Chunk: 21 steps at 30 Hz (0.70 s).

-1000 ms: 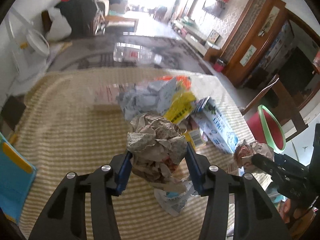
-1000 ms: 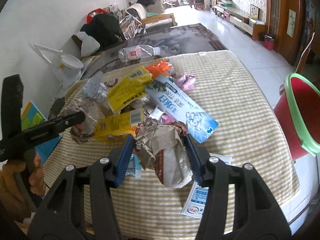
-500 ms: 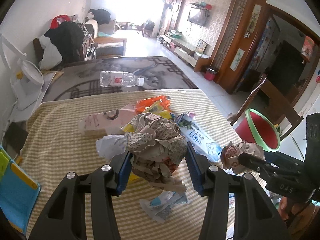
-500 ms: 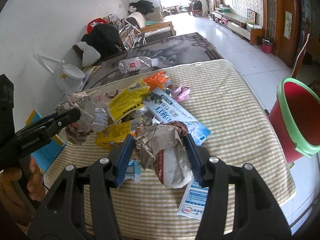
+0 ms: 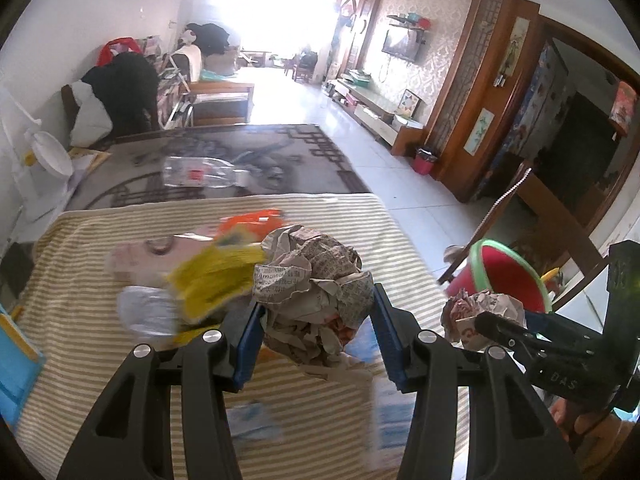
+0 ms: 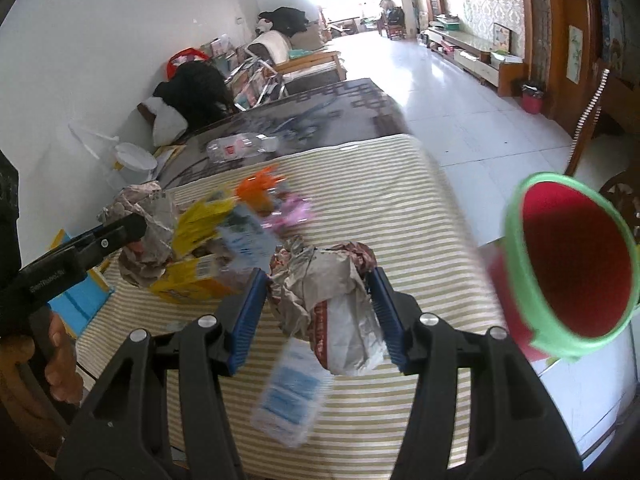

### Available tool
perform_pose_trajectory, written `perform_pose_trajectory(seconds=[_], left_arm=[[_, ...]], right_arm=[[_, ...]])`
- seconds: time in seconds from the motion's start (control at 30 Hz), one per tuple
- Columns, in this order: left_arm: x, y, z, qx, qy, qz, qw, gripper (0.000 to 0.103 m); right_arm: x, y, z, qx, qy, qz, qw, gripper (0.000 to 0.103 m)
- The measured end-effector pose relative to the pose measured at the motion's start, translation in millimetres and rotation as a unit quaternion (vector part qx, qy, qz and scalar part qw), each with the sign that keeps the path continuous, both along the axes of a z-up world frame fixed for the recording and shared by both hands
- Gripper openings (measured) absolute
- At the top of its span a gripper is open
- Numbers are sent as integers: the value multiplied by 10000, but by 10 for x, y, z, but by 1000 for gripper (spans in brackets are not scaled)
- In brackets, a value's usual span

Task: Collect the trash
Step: 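Carry the brown paper into the red bucket and open the right tool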

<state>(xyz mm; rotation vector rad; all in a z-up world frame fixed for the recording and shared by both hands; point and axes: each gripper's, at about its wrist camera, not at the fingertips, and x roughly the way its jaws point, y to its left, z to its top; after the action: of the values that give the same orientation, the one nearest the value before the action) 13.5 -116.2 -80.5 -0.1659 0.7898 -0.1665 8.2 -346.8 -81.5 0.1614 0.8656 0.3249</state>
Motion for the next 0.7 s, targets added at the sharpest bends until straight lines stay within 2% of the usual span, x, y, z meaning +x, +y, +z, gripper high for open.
perform_pose_trajectory(seconds=[0.3,0.57,0.63,0.67,0.7], left_arm=[[149,-1000,-22,-62,18,-313,9995,48],[336,-1582,-10,-29,95,-647,9979,48],[409,-1732,3,-60,129,-757,9970,48],[449,-1819,8,-54,133,-828,9965,48],[488,-1903,7,-31,127,-906,9958,48]], right_arm=[[188,-1261,-72,130,115,-751,9970,53],[331,-1892,-176,33,166,-1232,9922,53],[366,-2030,-183,-43,141,-1330,9910,56],[385,-2070,-182,-123,131,-1394,9901,65],[391,-2097,-180,-207,114,-1486,9886,80]])
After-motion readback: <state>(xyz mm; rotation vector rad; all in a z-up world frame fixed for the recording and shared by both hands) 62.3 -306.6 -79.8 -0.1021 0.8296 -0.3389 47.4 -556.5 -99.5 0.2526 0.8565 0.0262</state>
